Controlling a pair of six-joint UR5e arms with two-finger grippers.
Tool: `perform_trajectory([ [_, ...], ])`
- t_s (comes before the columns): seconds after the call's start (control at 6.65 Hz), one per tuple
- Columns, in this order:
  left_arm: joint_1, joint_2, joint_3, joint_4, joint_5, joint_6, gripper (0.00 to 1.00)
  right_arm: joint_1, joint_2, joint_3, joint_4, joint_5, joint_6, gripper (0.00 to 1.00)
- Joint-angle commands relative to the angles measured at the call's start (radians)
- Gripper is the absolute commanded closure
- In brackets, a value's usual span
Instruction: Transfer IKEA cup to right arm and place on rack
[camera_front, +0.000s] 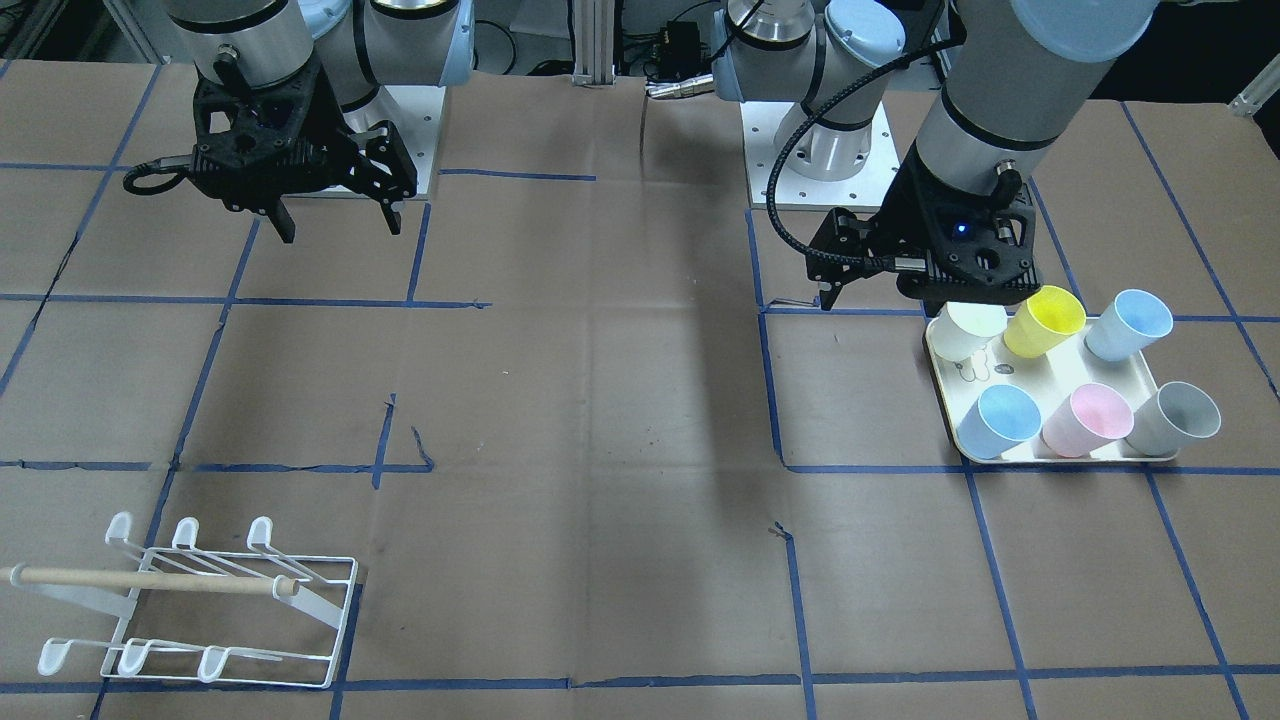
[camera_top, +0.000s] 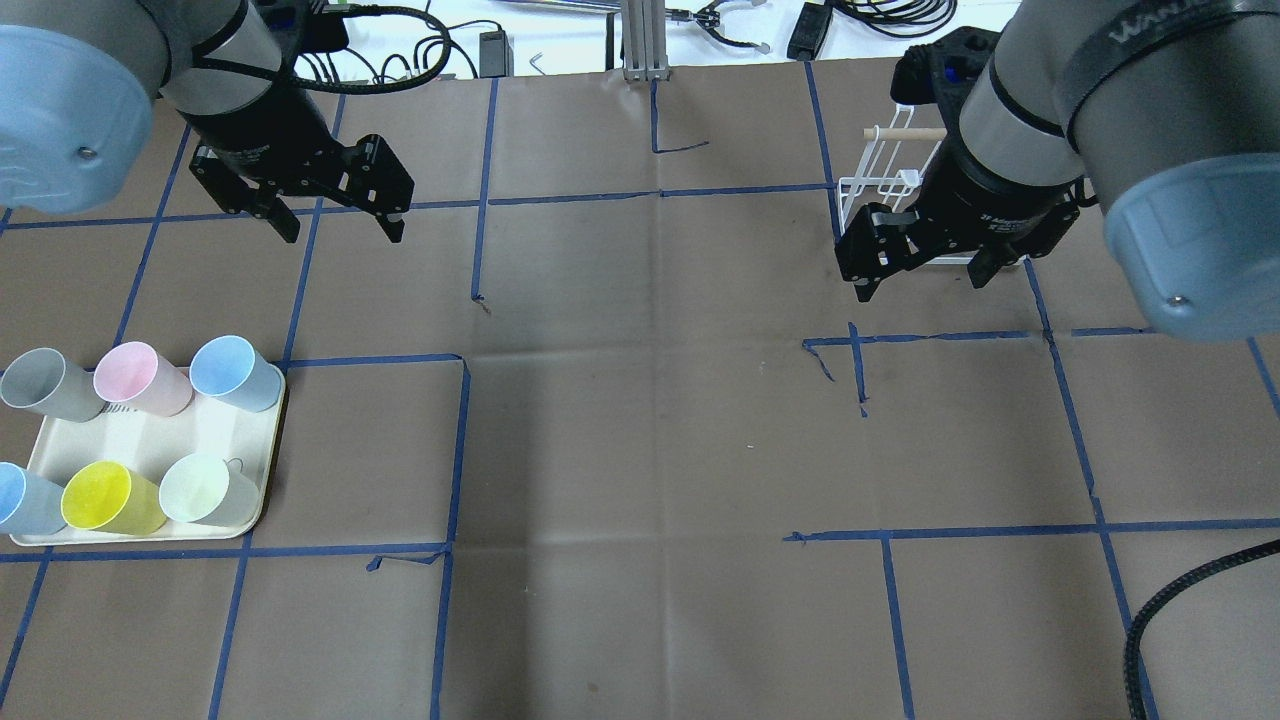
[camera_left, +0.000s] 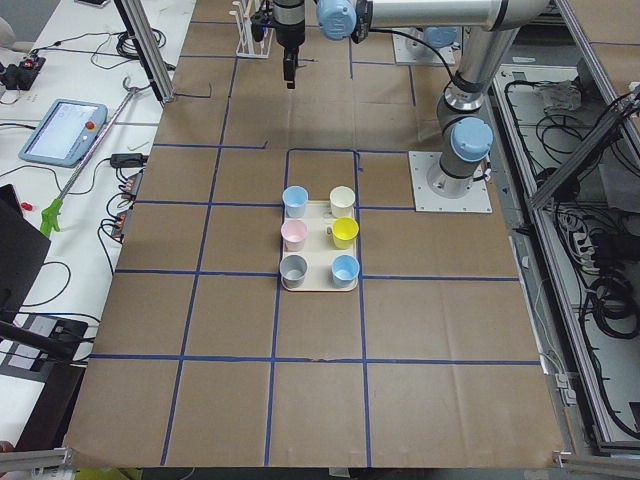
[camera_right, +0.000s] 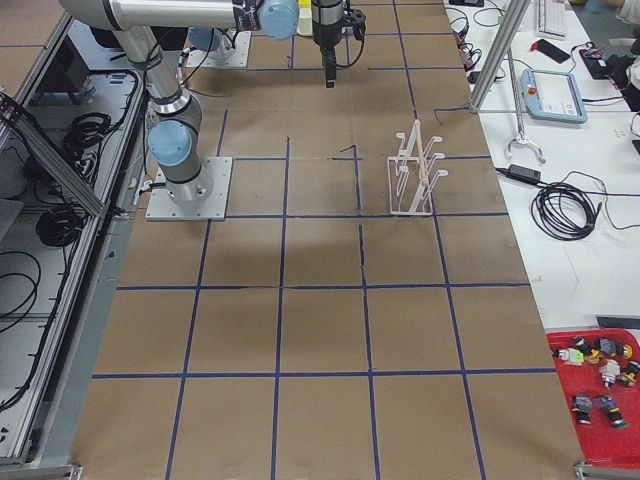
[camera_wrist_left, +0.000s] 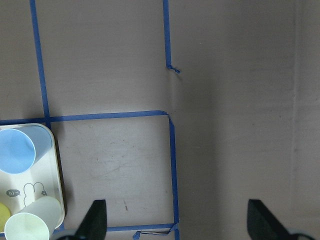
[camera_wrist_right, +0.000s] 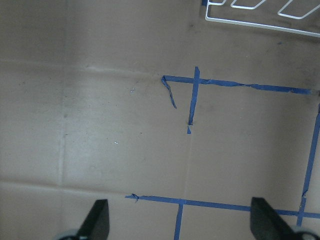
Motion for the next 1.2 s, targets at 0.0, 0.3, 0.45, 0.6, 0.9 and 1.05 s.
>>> perform_trajectory([
  [0.0,0.0,0.0,0.004,0.0,0.0,0.0,0.0,0.0,0.002,0.003,0.0,0.0,0.0,0.0],
  [0.3,0.0,-0.002,0.009,0.0,0.0,0.0,0.0,0.0,0.003,0.003,0.001,0.0,0.0,0.0],
  [0.45,0.0,-0.003,0.007,0.0,0.0,0.0,0.0,0.0,0.003,0.001,0.002,0.0,0.0,0.0],
  [0.6,0.0,-0.002,0.007,0.0,0.0,-0.001,0.0,0.0,0.003,0.001,0.002,0.0,0.0,0.0],
  [0.9,0.0,0.0,0.007,0.0,0.0,0.0,0.0,0.0,0.003,0.001,0.002,0.0,0.0,0.0],
  [1.05,0.002,0.004,-0.002,0.0,0.0,0.002,0.0,0.0,0.003,0.001,0.002,0.0,0.0,0.0],
])
